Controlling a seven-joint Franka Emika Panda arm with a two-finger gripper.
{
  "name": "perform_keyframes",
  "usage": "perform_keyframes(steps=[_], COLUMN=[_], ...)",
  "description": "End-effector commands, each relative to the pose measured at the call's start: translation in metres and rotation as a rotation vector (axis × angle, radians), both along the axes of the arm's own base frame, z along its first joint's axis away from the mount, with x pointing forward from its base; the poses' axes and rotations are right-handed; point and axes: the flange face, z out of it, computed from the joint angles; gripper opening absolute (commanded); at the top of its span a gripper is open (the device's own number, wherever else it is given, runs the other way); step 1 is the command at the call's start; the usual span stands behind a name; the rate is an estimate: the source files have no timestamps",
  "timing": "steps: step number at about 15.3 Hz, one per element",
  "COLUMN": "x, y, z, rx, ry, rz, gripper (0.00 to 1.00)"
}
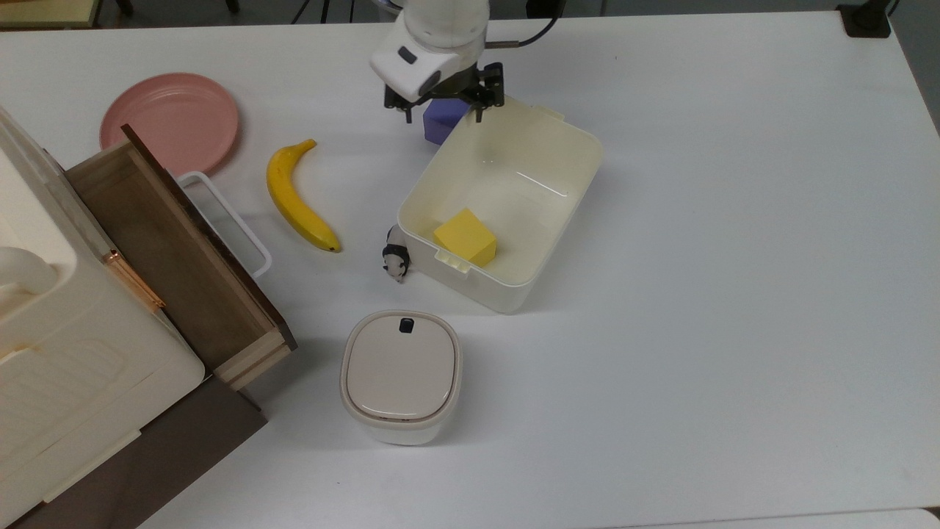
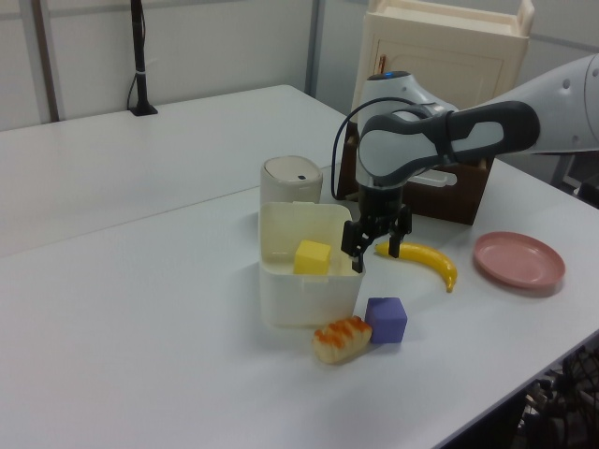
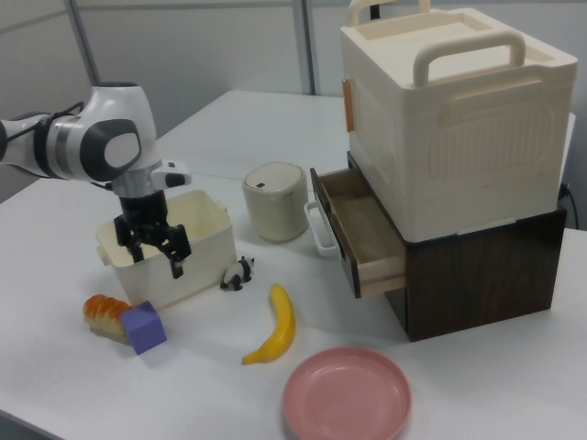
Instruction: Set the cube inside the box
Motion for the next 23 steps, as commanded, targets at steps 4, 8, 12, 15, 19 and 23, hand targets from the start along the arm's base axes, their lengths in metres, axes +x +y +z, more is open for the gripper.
perform_keyframes(steps=[4,8,12,15,19,23], x=[0.009,-0.007,-0.019,-0.032,-0.058,-0.07], y=[-0.029,-0.046,-0.062,-0.055,-0.044,-0.013], z=[0.033,0.053,0.048,0.024,0.007,-0.002], rx=[-0.005,0.001,0.001,-0.011,-0.019,-0.033], ry=[-0.117,-0.074,0.0,0.046,0.023,-0.001], rz=[-0.137,-0.102,-0.068,-0.116,-0.194,-0.276], gripper=[1.0,1.0,1.0,1.0,1.0,1.0])
